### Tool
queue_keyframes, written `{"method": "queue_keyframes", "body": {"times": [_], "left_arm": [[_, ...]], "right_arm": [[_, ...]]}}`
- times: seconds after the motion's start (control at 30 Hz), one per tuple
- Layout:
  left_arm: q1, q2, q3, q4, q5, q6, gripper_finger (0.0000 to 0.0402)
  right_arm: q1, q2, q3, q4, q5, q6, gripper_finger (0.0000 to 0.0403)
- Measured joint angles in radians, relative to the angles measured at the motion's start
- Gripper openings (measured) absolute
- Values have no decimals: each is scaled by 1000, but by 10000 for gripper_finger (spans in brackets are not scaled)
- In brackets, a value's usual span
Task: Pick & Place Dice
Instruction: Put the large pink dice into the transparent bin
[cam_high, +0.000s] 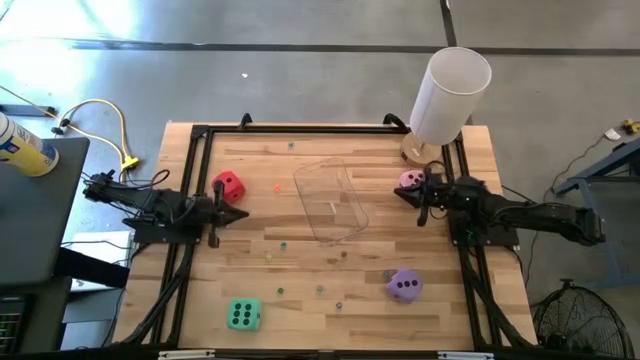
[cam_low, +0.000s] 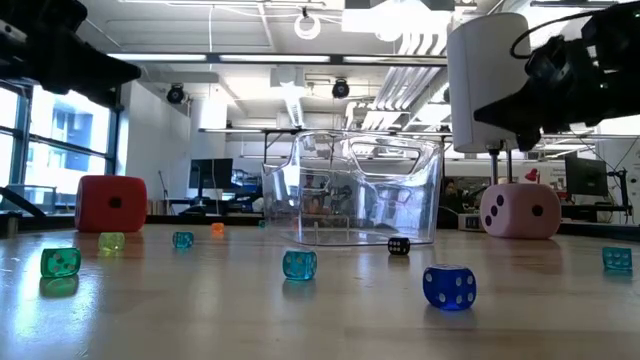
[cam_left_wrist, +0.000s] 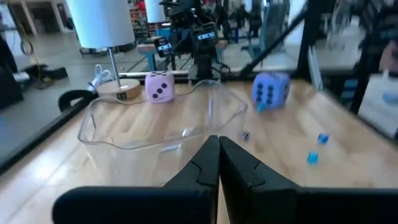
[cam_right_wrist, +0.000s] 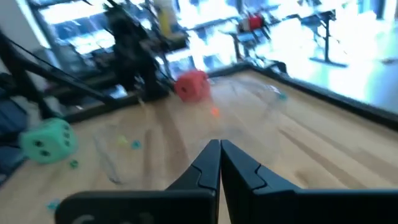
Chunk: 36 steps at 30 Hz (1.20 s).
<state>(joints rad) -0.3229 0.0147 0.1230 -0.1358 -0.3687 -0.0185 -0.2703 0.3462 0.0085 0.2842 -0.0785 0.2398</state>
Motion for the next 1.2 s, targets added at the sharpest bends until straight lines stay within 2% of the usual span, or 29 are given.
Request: {"method": "queue_keyframes", "body": {"times": [0.17, 0.27, 0.37, 0.5, 0.67, 0.87, 1.03, 1.2], "left_arm": [[0, 0, 0, 20, 0, -32, 0], [0, 0, 0, 20, 0, -33, 0], [0, 0, 1, 21, 0, -35, 0], [0, 0, 2, 21, 0, -35, 0], [0, 0, 2, 21, -1, -35, 0], [0, 0, 2, 21, -1, -35, 0], [0, 0, 2, 21, -1, -35, 0], [0, 0, 3, 21, -1, -34, 0]], "right_arm": [[7, 1, 74, -26, -29, -11, 3], [41, 5, 151, -123, 41, -67, 7], [86, 40, 238, -226, 128, -95, 29], [157, 87, 341, -341, 245, -84, 95], [229, 165, 415, -363, 374, -87, 213], [260, 185, 435, -360, 446, -128, 338], [260, 185, 436, -354, 439, -135, 391], [260, 185, 436, -355, 434, -132, 395]]}}
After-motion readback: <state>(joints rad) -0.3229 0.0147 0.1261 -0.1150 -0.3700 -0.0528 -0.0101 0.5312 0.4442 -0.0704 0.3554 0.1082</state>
